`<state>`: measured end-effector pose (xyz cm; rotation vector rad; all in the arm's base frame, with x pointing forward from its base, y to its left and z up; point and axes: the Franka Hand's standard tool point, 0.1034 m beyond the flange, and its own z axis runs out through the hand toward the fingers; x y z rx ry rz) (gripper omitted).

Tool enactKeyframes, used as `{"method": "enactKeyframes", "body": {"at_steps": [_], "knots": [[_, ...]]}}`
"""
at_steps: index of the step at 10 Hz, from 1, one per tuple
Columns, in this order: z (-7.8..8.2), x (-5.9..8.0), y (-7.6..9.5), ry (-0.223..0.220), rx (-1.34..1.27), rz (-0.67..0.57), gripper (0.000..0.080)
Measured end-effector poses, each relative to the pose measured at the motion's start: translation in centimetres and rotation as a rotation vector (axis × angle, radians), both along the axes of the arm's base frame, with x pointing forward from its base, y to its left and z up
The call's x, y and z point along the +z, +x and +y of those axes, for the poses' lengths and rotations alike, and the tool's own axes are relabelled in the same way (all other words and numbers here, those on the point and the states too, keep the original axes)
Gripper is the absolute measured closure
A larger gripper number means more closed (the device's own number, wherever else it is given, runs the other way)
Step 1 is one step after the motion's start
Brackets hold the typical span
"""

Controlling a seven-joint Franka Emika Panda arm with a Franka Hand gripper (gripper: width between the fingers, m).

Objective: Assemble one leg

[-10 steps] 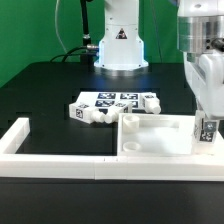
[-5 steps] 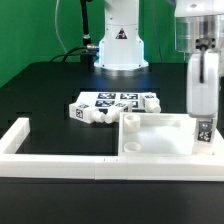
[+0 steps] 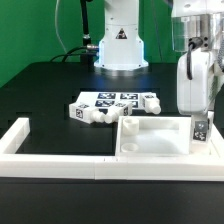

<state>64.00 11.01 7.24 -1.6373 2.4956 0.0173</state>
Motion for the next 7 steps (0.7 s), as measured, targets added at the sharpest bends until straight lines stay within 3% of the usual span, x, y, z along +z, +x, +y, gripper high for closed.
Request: {"method": "enactKeyframes", "body": {"at_steps": [1, 2, 4, 7], "knots": [[0.1, 0.1, 0.1, 0.0, 0.011, -0.003, 0.0273], [0.3, 1.4, 0.4, 0.006, 0.032, -0.021, 0.0188], [0.7, 4.2, 1.2, 0.018, 0.062, -0.062, 0.0151], [0.7, 4.1, 1.2, 0.017, 0.068, -0.063, 0.015]]}}
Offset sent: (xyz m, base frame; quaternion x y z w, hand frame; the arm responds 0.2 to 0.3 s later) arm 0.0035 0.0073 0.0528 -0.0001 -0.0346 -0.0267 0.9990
